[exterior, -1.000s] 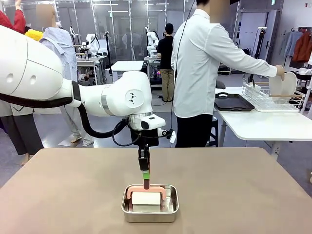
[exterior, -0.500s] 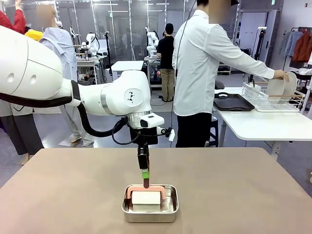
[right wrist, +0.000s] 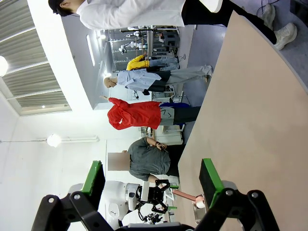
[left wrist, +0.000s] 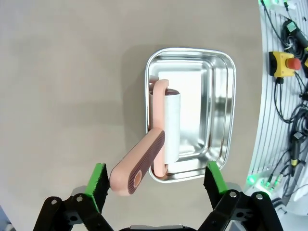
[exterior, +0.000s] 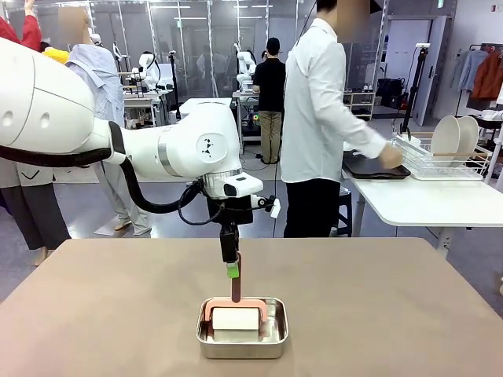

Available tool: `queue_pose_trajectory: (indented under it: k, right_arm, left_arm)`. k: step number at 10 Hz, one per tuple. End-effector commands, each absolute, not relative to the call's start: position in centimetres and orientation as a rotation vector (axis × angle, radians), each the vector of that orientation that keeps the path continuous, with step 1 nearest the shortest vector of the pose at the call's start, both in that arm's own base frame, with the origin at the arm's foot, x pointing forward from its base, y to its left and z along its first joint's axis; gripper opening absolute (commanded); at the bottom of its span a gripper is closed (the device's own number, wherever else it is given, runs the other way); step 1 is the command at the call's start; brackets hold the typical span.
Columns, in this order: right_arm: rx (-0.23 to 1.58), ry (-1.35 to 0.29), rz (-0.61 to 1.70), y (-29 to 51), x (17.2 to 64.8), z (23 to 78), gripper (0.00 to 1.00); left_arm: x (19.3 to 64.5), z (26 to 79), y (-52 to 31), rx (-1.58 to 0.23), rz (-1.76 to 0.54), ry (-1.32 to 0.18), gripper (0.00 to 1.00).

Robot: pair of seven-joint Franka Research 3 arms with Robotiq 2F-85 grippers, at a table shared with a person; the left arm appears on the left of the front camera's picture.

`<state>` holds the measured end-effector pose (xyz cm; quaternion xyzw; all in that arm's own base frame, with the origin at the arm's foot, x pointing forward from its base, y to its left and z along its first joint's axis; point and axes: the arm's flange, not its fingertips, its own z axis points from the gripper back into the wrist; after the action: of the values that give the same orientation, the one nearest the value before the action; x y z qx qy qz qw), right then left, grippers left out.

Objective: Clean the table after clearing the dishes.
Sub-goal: Place the Lint Roller back on top of the Airtight Container.

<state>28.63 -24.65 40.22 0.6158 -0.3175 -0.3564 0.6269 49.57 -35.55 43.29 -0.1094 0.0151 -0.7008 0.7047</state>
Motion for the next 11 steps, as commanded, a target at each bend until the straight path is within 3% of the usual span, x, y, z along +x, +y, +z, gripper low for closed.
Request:
queue_pose_trajectory:
  k: [1,11]
  right_arm:
    - [1.405,-0.728,-0.803,-24.68,28.22,40.53,1.00]
    - [1.405,-0.728,-0.803,-24.68,28.22,40.53,1.00]
  left_arm:
    - [49.15,43.12,-34.73,-0.261,-1.487,0.023,1.00]
    - [49.57,43.29,-35.55,-0.243,-1.558,0.033,1.00]
